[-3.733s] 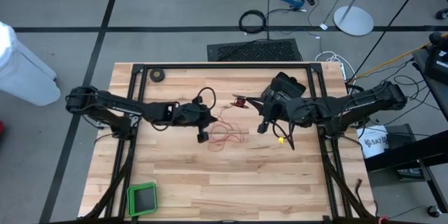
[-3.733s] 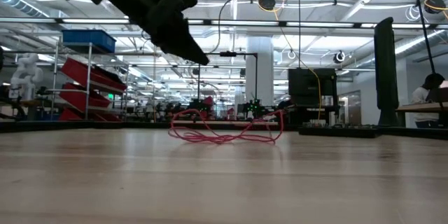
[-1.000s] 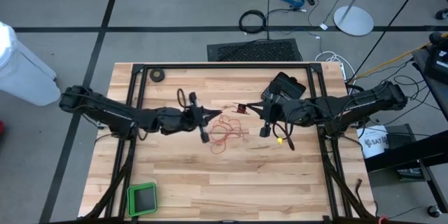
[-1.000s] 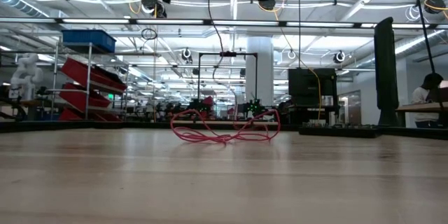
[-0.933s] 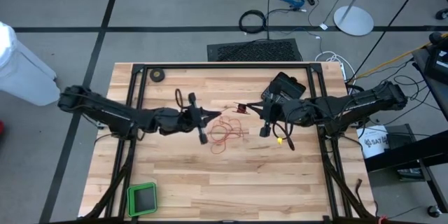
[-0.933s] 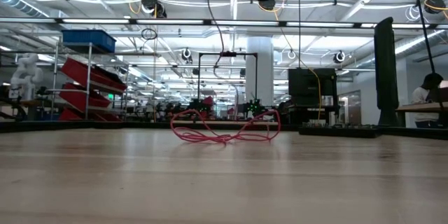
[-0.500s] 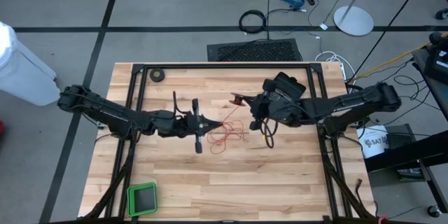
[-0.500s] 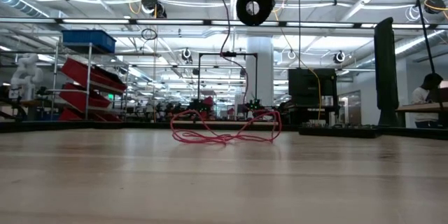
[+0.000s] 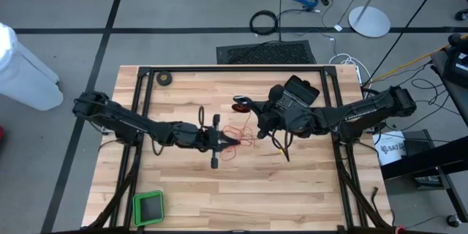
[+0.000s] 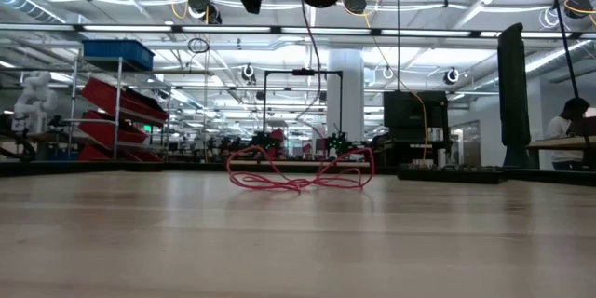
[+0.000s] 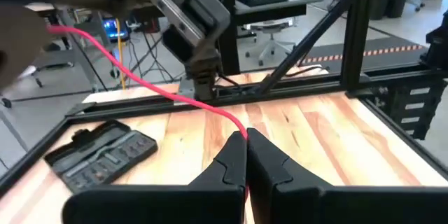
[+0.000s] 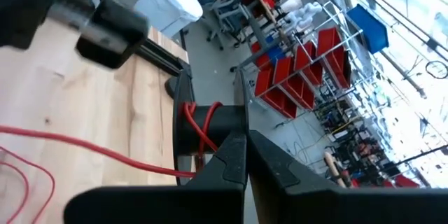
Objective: Coil cords
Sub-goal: Uncoil the red wire from the spool
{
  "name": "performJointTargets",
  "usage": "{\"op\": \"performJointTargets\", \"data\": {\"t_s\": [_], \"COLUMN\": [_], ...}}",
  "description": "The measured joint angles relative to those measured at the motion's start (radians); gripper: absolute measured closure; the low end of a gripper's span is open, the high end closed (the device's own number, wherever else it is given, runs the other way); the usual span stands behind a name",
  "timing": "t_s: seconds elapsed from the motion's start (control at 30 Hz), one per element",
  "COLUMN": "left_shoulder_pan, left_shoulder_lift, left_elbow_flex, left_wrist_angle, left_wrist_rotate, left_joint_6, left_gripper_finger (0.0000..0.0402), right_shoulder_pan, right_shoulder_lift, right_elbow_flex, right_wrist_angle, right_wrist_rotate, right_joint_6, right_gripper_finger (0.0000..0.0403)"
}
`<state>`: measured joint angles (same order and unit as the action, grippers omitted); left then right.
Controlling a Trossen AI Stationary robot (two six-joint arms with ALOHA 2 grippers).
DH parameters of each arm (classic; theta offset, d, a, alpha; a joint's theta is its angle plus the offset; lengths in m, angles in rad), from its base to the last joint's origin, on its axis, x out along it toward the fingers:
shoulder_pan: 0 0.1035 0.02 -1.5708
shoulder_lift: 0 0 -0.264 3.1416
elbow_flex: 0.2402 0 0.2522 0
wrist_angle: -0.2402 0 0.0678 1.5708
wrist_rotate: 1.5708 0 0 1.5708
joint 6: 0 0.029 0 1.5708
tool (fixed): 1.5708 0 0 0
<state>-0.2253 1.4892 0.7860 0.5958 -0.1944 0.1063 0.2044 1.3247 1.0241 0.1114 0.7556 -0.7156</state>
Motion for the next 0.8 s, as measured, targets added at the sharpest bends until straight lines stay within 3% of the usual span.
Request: {"op": "performJointTargets", "data": {"t_s": [0.17,0.33,0.53,0.8], "left_shoulder_pan": [0.003,0.028,0.081,0.13], "left_shoulder_lift": [0.066,0.08,0.005,-0.116], "left_elbow_flex": [0.0,0.0,-0.002,-0.001], "left_wrist_angle": [0.026,-0.075,-0.343,-0.535], "left_wrist_rotate": [-0.02,-0.168,-0.37,-0.438], "left_joint_6": [-0.021,-0.013,-0.014,-0.015], "left_gripper_finger": [0.0402,0.0401,0.0402,0.0402], "right_shoulder_pan": [0.001,0.004,0.028,0.067], "right_shoulder_lift": [-0.001,-0.008,-0.021,-0.055], "right_elbow_flex": [0.0,0.0,0.0,0.0], "right_wrist_angle": [0.005,0.005,-0.057,-0.132], "right_wrist_rotate": [-0.038,-0.109,-0.107,-0.107], "right_joint_6": [-0.012,-0.004,0.038,0.113], "right_gripper_finger": [0.0403,0.0403,0.0403,0.0403]}}
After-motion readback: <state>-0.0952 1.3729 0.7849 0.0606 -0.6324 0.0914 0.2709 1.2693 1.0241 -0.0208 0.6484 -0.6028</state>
